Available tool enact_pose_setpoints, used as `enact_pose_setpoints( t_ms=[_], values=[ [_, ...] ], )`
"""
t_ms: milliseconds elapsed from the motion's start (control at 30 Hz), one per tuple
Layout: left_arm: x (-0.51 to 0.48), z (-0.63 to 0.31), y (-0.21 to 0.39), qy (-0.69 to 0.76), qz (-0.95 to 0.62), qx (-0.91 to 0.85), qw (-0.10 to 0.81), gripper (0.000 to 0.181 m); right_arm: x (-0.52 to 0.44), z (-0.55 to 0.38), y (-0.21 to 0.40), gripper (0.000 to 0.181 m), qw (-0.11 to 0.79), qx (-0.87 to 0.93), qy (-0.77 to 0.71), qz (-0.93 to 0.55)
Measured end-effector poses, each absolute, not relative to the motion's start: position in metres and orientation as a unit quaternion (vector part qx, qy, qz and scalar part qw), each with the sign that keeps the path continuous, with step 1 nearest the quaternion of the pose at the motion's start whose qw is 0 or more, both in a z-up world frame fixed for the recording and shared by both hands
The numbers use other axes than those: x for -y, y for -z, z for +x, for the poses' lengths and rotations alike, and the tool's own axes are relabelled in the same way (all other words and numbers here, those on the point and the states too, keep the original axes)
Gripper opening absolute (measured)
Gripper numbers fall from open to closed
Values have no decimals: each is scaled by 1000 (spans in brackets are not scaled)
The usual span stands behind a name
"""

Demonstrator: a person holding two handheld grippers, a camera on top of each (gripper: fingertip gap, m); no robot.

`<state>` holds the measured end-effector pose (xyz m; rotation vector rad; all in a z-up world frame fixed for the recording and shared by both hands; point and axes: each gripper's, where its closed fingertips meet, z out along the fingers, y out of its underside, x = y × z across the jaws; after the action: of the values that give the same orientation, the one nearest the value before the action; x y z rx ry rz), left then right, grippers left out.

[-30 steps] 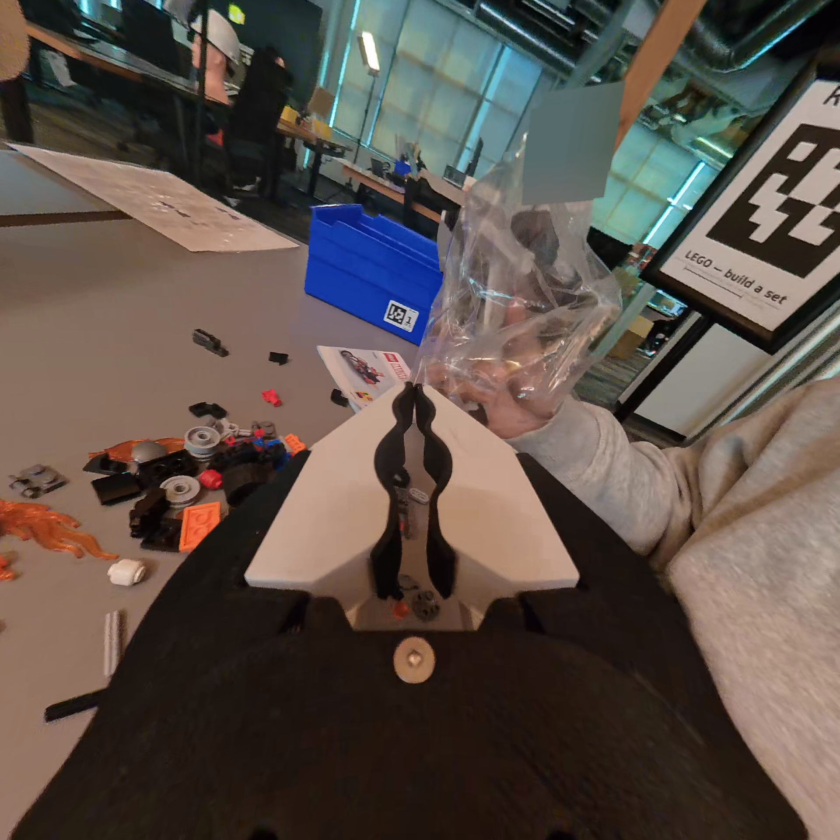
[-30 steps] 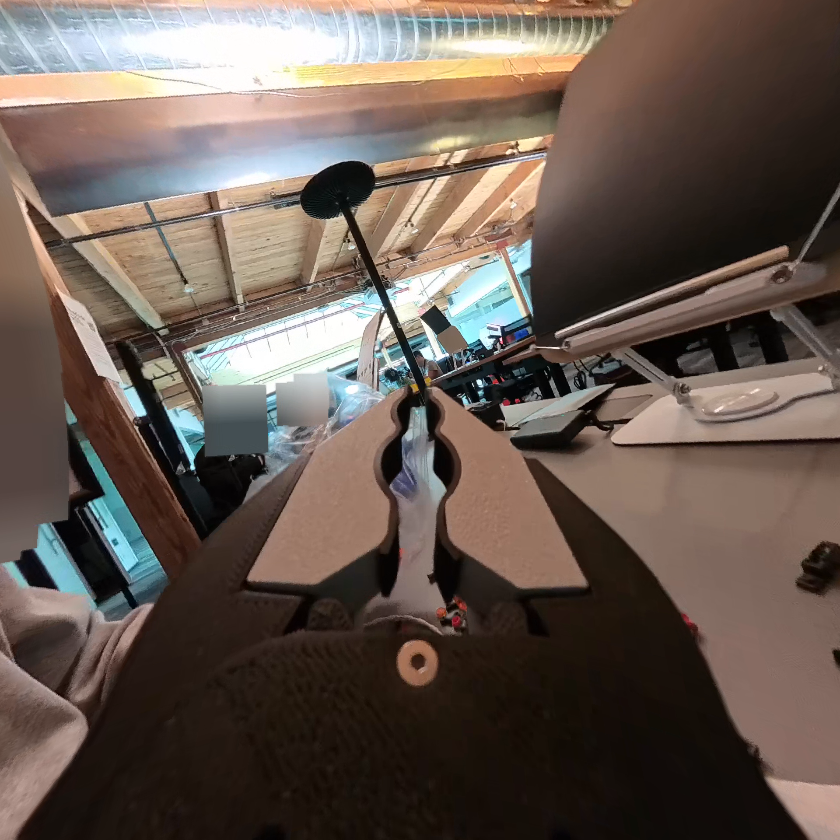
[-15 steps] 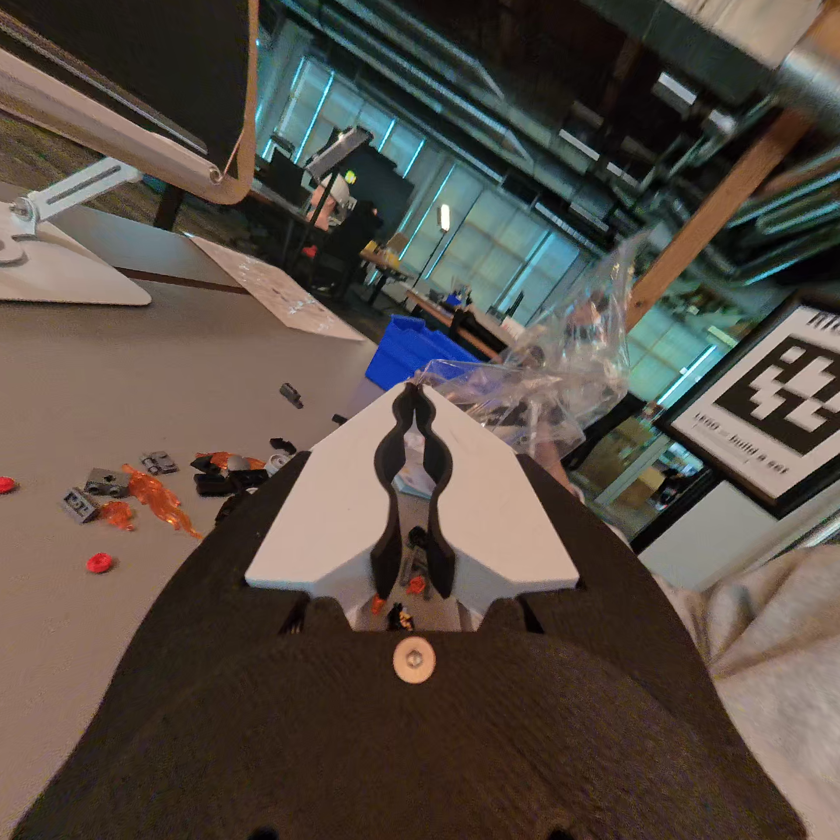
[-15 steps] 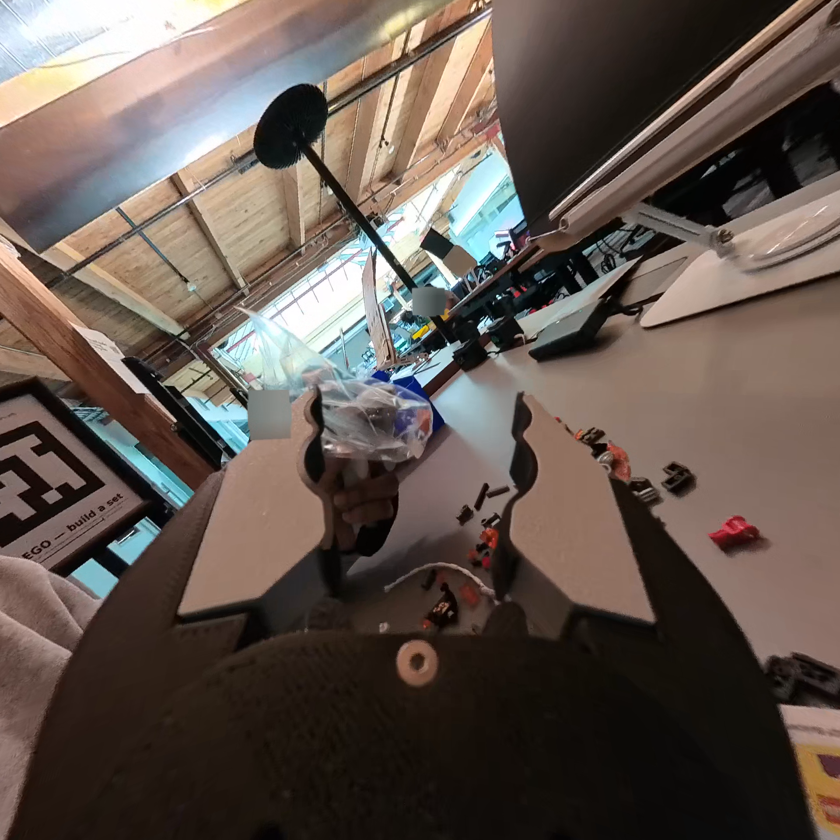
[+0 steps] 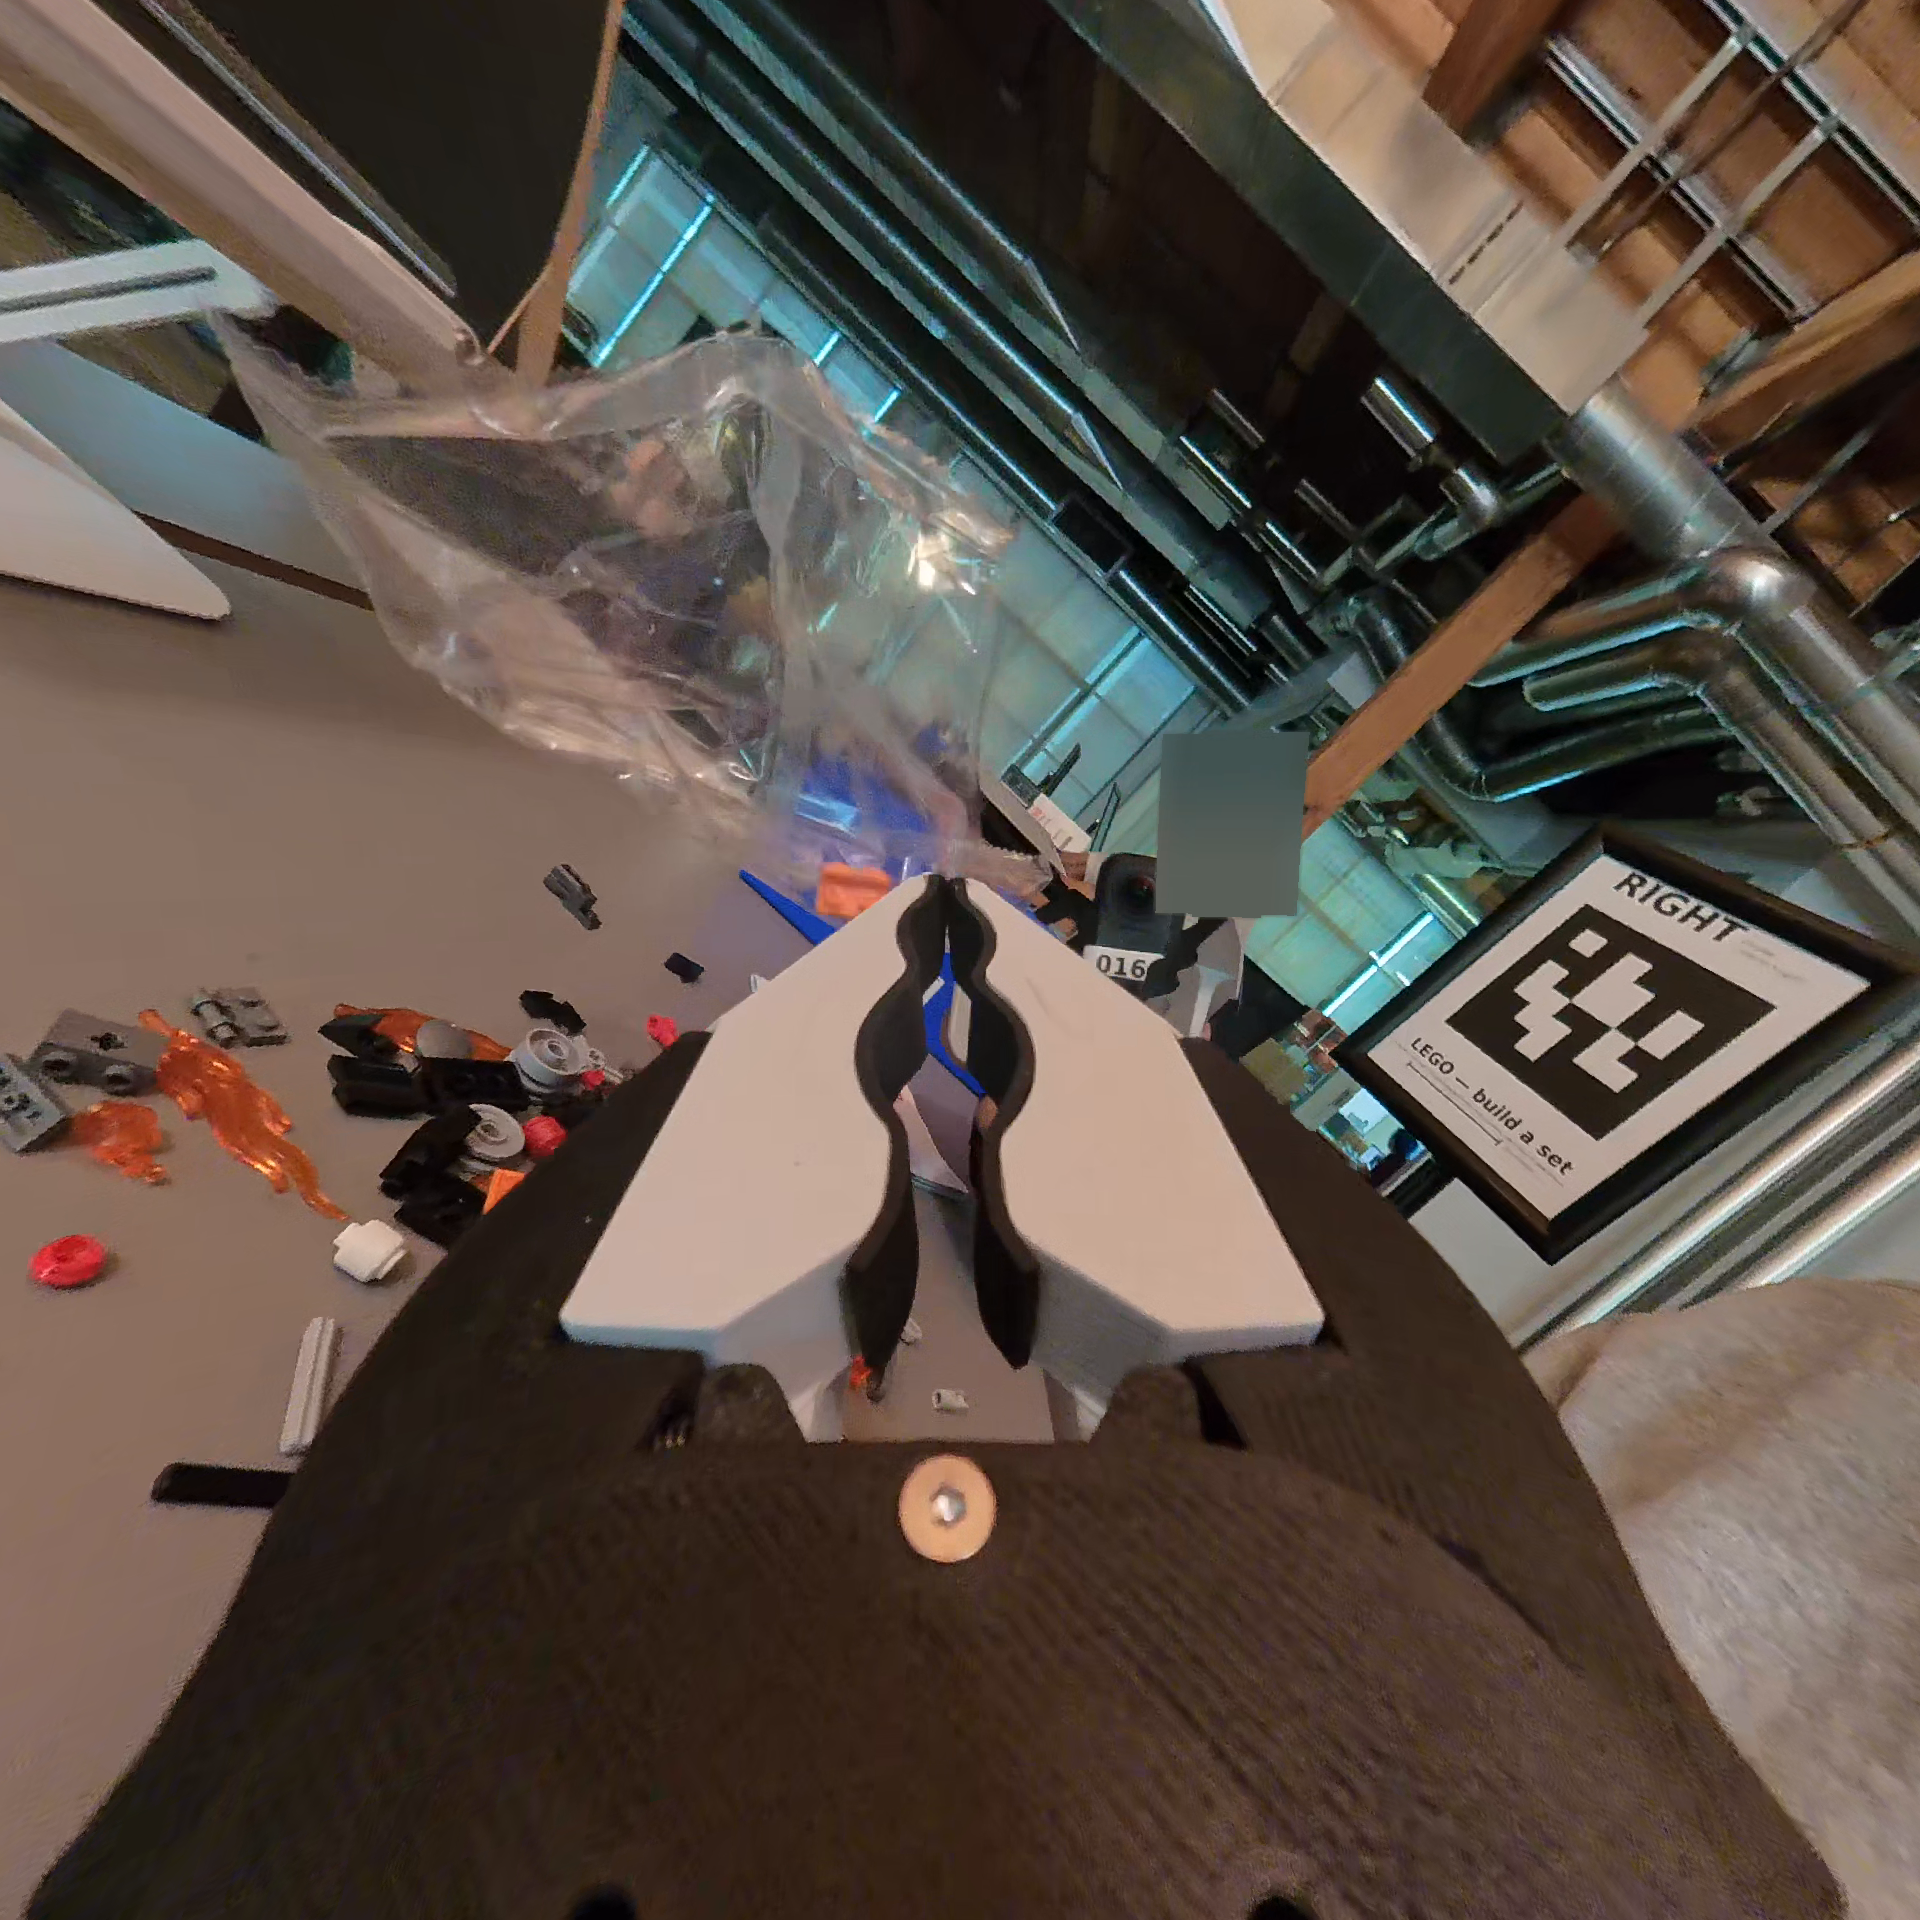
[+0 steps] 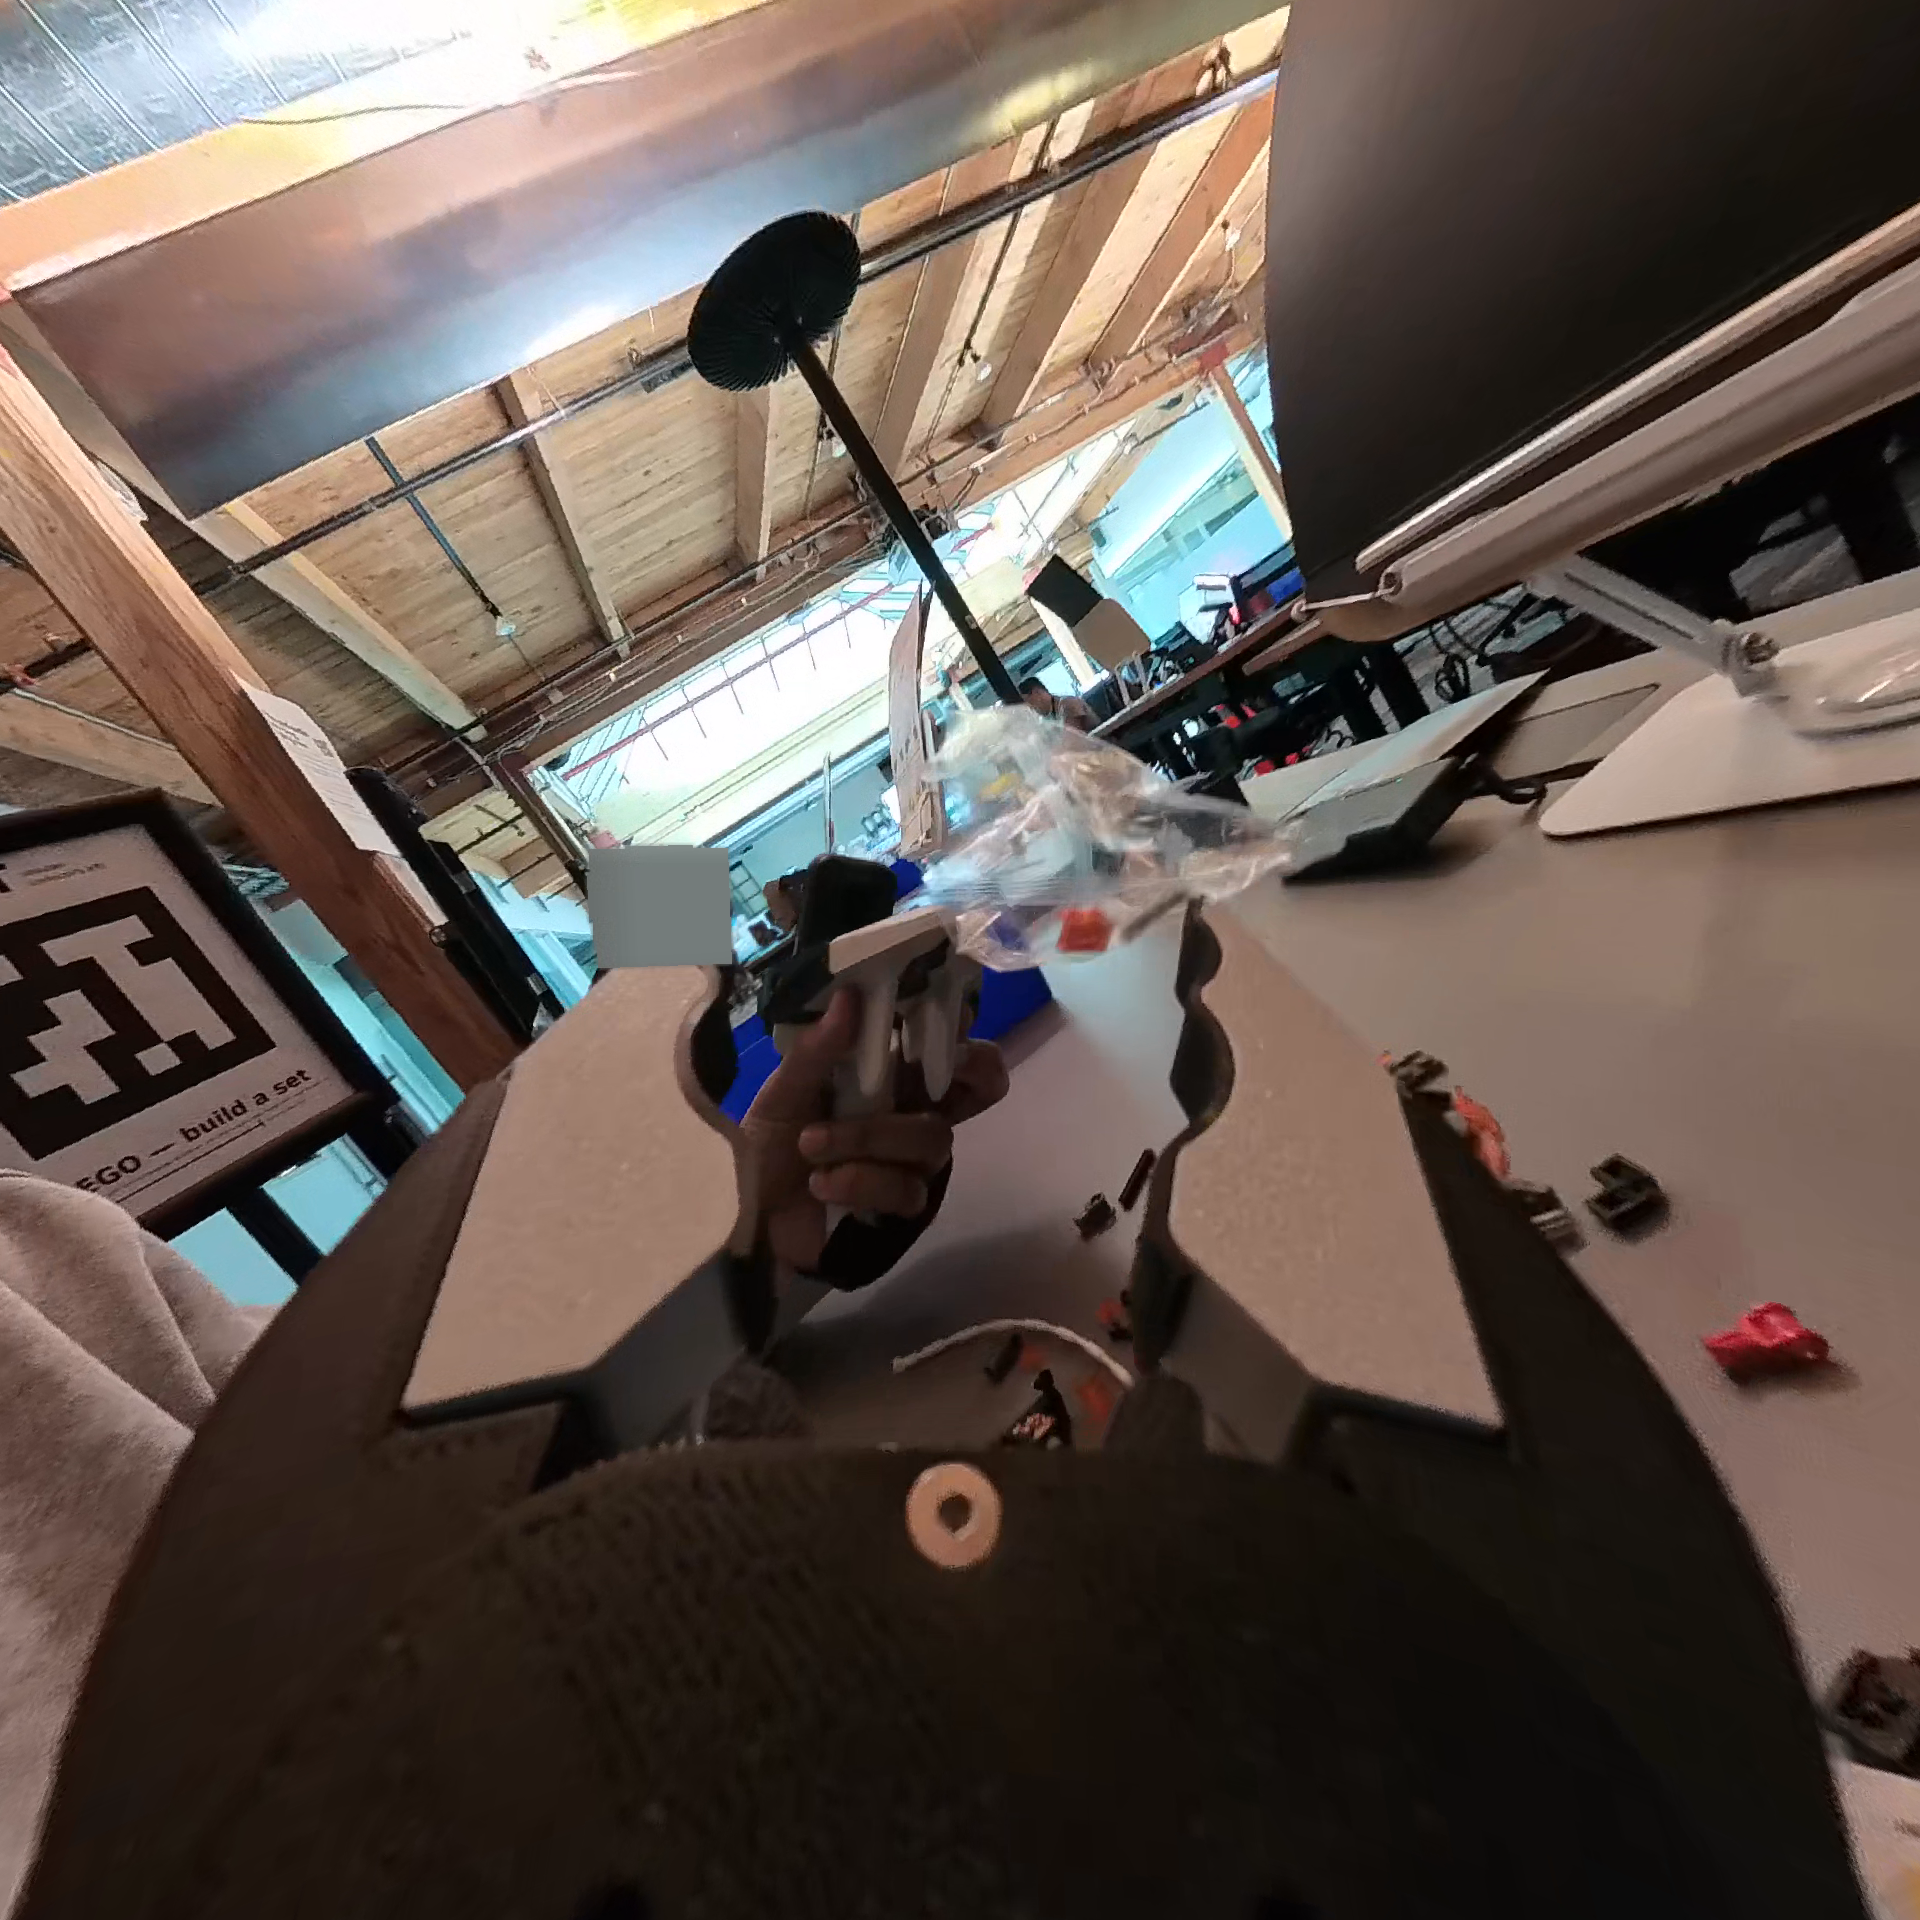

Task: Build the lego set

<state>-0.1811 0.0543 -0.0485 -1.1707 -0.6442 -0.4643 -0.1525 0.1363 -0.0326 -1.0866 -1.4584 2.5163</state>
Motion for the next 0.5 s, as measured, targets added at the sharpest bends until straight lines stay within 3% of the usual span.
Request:
enact_pose_setpoints(
  t_ms=[500],
  values=[
    [-90,-106,41,205,-637,95,737,0,-119,-135,33,85,-246,402,-819,-327]
  ],
)
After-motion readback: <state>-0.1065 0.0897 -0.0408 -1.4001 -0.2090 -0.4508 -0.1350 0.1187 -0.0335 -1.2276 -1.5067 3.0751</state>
